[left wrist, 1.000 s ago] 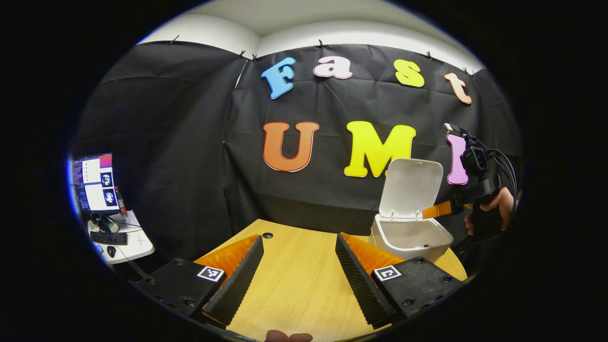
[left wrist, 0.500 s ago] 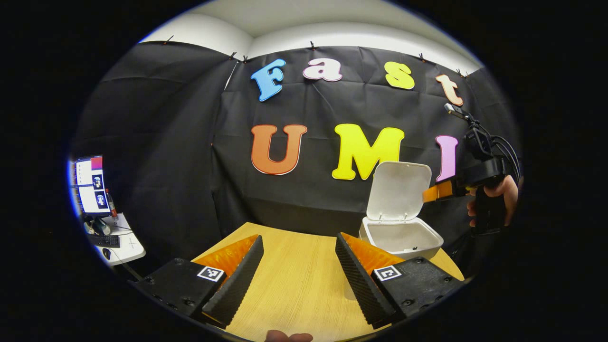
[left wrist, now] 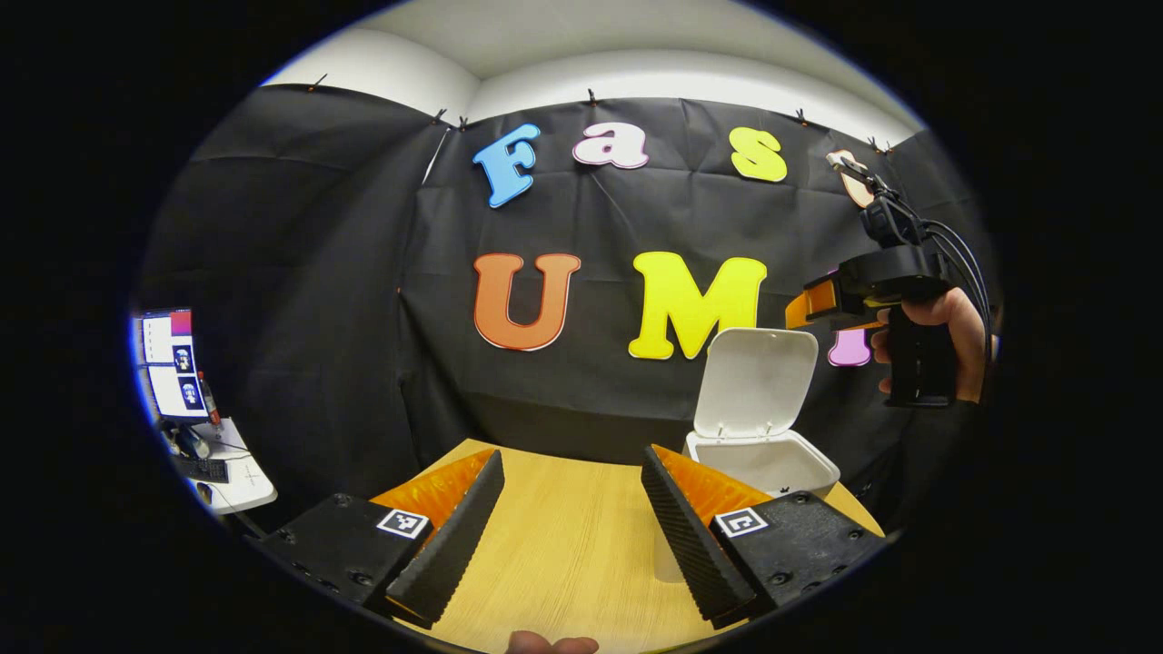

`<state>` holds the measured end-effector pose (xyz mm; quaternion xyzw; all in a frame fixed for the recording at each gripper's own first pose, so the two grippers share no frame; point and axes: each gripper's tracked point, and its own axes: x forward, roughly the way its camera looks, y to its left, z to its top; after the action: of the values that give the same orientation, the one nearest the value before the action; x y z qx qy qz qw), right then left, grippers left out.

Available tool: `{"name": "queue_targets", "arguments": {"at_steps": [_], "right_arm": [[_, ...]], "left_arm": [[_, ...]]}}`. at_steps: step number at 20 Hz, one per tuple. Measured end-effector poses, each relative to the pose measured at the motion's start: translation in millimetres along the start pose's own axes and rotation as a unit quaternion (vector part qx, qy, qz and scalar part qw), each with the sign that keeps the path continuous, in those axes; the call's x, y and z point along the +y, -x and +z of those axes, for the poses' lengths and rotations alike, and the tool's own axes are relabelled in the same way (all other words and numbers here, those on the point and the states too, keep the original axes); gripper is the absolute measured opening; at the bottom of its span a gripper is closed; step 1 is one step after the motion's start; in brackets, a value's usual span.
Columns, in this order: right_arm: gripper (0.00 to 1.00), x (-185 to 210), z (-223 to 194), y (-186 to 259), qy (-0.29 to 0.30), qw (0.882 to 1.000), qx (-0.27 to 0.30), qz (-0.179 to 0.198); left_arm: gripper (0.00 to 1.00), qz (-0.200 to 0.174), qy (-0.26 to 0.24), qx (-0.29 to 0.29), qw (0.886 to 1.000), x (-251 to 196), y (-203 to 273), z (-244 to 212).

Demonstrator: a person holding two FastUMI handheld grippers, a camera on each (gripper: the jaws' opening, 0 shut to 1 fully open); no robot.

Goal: Press the lid of the desktop garbage bin to open it, pick up the crumpled paper on the desktop and throw it into the bin, then pick up the pop can on the desktop and drop it into the bin, and finally close the garbage bin lid.

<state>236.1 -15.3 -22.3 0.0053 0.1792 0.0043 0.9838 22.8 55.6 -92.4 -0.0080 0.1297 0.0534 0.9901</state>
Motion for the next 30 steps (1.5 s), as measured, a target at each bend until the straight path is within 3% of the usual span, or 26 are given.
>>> {"name": "queue_targets", "arguments": {"at_steps": [8, 15, 24, 30], "right_arm": [[0.95, 12, 21, -51, -0.014, 1.0, -0.005, 0.002], [0.94, 6, 5, -76, -0.027, 0.999, 0.024, -0.013], [0.95, 8, -13, -49, -0.026, 0.999, 0.039, -0.018], [0.95, 10, -59, -10, -0.028, 0.997, 0.074, -0.019]], "left_arm": [[0.98, 0.032, -0.001, 0.007, 0.999, 12, -6, 4], [0.98, 0.034, -0.001, 0.012, 0.999, 6, -11, 6], [0.98, 0.02, -0.005, 0.005, 1.0, 4, -3, 9], [0.98, -0.011, -0.006, 0.007, 1.0, -5, 11, 6]]}}
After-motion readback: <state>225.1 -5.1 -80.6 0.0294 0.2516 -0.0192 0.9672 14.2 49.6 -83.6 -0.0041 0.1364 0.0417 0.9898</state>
